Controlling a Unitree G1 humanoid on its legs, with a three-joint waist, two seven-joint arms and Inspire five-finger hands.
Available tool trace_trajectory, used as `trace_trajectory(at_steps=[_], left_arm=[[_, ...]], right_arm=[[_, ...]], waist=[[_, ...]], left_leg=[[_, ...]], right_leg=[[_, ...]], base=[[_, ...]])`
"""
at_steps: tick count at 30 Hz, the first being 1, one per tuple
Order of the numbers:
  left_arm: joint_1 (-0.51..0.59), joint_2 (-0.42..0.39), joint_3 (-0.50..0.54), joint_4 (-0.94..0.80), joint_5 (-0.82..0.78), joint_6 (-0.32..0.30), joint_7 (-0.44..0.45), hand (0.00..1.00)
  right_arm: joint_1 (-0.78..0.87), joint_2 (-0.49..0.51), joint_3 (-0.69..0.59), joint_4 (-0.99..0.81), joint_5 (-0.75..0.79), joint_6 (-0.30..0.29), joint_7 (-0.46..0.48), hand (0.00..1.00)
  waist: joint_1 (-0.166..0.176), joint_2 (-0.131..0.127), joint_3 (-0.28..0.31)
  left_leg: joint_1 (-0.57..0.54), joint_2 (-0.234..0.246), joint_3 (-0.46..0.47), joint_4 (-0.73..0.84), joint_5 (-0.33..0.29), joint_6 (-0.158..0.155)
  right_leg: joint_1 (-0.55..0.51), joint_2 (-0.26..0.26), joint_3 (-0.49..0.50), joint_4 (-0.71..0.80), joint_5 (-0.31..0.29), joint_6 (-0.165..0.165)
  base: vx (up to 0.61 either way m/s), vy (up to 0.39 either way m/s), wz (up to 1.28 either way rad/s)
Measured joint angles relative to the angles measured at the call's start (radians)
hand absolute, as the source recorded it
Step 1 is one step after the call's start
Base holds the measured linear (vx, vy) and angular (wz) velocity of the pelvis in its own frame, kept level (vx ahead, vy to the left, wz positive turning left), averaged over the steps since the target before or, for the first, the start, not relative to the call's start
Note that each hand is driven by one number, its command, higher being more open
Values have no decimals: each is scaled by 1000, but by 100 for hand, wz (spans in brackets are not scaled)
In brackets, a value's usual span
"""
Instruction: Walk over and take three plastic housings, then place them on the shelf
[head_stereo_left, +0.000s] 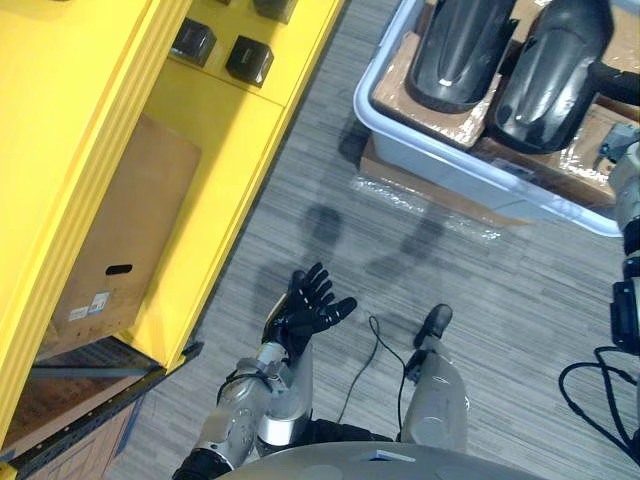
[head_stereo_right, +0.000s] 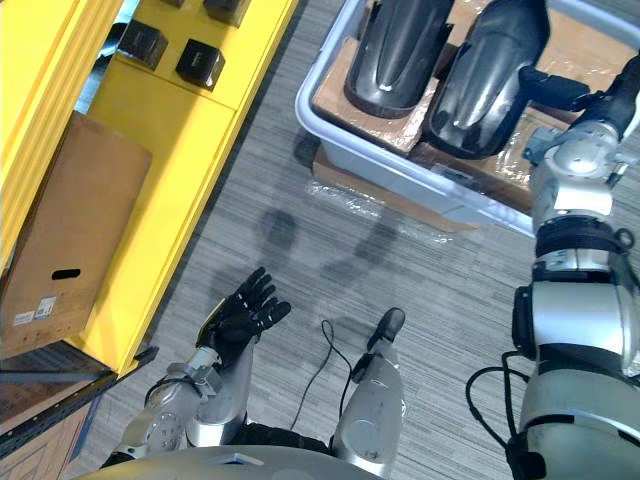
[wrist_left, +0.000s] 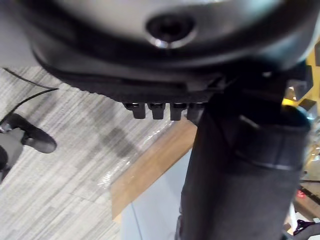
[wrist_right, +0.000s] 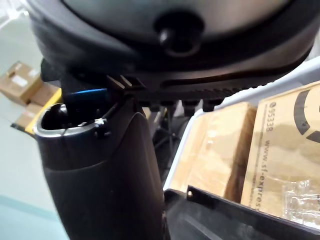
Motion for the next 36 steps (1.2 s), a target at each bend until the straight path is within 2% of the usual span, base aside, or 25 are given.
trace_trajectory(at_steps=[3,4,6,8,10,15,19,22,27,32,36], left_arm=[[-13,-5,-9,16,-17,-26,-7,100],[-27,-6,-15,30,-17,-37,-8,100],[-42,-16,-20,44,-18,-52,-9,100],[-52,-18,-26,52,-21,-66,-9,100],[-68,-18,-26,74,-21,-78,-8,100],[-68,-19,-26,84,-43,-92,-8,100],[-67,-19,-22,92,-51,-107,-10,100],[-67,-18,-9,101,-53,-108,-11,100],[-42,-7,44,111,-54,-110,16,100],[44,10,95,29,-60,-108,40,100],[77,16,128,-69,-57,-107,39,100]], right_arm=[[-41,-20,42,56,-2,73,32,100],[-46,-21,45,85,-2,99,45,0],[-48,-27,50,112,-7,130,57,0],[-55,-45,64,117,-46,147,52,0],[-82,-87,63,150,-70,195,64,0],[-85,-122,57,185,-85,244,82,0],[-81,-121,13,243,-125,316,121,0],[-87,-99,2,247,-117,327,120,0],[-87,-67,2,244,-109,345,37,0],[-82,-67,-57,174,-94,344,-87,0],[-6,-67,-137,72,-75,298,-146,0]], waist=[[9,12,2],[14,15,3],[24,27,9],[32,28,8],[38,28,8],[43,29,8],[39,29,8],[31,29,8],[28,22,11],[-6,-11,25],[-40,-49,18]], left_leg=[[-27,-6,-8,1,8,1],[-38,-6,-14,1,9,0],[-55,-7,-25,9,10,0],[-71,-7,-26,15,10,0],[-84,-9,-35,22,10,0],[-82,-9,-41,26,10,-1],[-75,-8,-48,29,10,-1],[-53,-4,-46,29,10,-1],[10,10,-26,-24,29,-8],[115,27,12,-111,58,-16],[227,39,35,-204,88,-22]], right_leg=[[-22,-5,-7,3,0,0],[-27,-4,-12,3,1,0],[-33,-3,-23,3,2,-2],[-46,-2,-23,3,6,-3],[-48,-1,-32,3,7,-3],[-41,2,-38,3,7,-3],[-25,4,-46,2,7,-4],[-5,8,-45,2,7,-4],[23,15,-31,-3,6,-8],[75,22,-14,-21,8,-12],[146,30,-12,-47,7,-12]], base=[[-21,-5,8],[-8,-9,9],[-12,-4,10],[-12,6,4],[-5,4,8],[-1,0,1],[-11,0,5],[-13,-3,-2],[-27,-22,-9],[42,-34,-13],[53,-29,-8]])
